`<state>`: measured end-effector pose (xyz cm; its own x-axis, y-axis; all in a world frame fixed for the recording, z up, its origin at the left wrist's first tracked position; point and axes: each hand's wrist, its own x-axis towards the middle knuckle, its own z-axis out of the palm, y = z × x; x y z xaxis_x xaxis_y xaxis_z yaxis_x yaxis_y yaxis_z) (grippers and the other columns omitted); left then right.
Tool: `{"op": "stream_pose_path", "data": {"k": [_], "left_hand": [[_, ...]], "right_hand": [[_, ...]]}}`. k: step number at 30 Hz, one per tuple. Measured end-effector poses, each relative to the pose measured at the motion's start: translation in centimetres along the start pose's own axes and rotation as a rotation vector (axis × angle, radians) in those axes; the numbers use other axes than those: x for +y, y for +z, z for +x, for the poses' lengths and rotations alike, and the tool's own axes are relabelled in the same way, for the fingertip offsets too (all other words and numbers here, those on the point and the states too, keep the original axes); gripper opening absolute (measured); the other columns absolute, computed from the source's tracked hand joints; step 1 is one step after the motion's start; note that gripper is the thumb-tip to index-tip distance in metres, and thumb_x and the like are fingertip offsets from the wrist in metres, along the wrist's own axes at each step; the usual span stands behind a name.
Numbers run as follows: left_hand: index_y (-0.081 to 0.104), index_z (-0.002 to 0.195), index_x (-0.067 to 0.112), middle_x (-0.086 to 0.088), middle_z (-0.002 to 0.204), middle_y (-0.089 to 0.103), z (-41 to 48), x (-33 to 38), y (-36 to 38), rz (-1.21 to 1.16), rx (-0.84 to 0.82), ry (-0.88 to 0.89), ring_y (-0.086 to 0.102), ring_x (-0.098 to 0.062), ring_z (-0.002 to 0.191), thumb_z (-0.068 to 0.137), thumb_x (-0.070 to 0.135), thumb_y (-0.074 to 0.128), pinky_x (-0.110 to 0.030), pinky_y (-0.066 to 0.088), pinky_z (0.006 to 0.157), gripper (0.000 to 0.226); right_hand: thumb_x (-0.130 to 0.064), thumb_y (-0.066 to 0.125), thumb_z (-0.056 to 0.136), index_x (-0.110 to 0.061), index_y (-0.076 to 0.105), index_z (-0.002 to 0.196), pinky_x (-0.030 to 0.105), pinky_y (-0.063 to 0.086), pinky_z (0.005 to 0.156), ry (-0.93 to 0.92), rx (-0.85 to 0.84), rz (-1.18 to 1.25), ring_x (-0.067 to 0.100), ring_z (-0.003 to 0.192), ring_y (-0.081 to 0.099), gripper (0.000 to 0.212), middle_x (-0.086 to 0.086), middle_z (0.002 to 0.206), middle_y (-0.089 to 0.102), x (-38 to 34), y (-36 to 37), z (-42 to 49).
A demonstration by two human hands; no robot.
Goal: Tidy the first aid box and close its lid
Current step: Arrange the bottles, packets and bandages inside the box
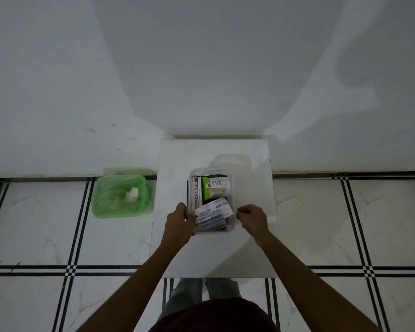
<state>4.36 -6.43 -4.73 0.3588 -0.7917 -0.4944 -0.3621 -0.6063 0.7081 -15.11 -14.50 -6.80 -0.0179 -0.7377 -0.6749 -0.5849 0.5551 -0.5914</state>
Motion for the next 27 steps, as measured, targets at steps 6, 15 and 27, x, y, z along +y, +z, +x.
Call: {"op": "stream_pose_path", "data": {"k": [6,15,27], "left_hand": [[0.04,0.077,0.006,-0.019,0.099,0.062,-0.3,-0.2,-1.6,-0.062,0.038,0.013,0.07,-0.027,0.077,0.094,0.014,0.052,-0.038,0.06,0.052,0.022],[0.043,0.082,-0.003,-0.016,0.097,0.062,-0.8,-1.0,-4.6,-0.088,0.154,0.031,0.07,-0.03,0.079,0.094,0.011,0.052,-0.039,0.06,0.052,0.02],[0.043,0.081,0.003,-0.012,0.102,0.06,-0.4,-0.5,-3.5,-0.091,0.153,0.029,0.067,-0.026,0.076,0.094,0.011,0.05,-0.038,0.061,0.053,0.017]], "right_hand": [[-0.007,0.059,0.085,0.012,0.067,0.084,0.038,0.052,0.075,-0.144,-0.005,-0.199,0.037,0.085,0.065,0.021,0.027,0.087,0.069,-1.3,1.5,0.8],[-0.004,0.066,0.08,-0.014,0.032,0.043,0.025,0.037,0.056,-0.158,-0.058,-0.304,0.01,0.043,0.036,0.051,0.001,0.045,0.035,0.3,2.9,3.7],[-0.021,0.072,0.081,-0.016,0.032,0.043,0.025,0.038,0.061,-0.121,0.059,-0.323,0.02,0.058,0.045,0.055,0.004,0.053,0.038,1.8,4.5,4.0]]}}
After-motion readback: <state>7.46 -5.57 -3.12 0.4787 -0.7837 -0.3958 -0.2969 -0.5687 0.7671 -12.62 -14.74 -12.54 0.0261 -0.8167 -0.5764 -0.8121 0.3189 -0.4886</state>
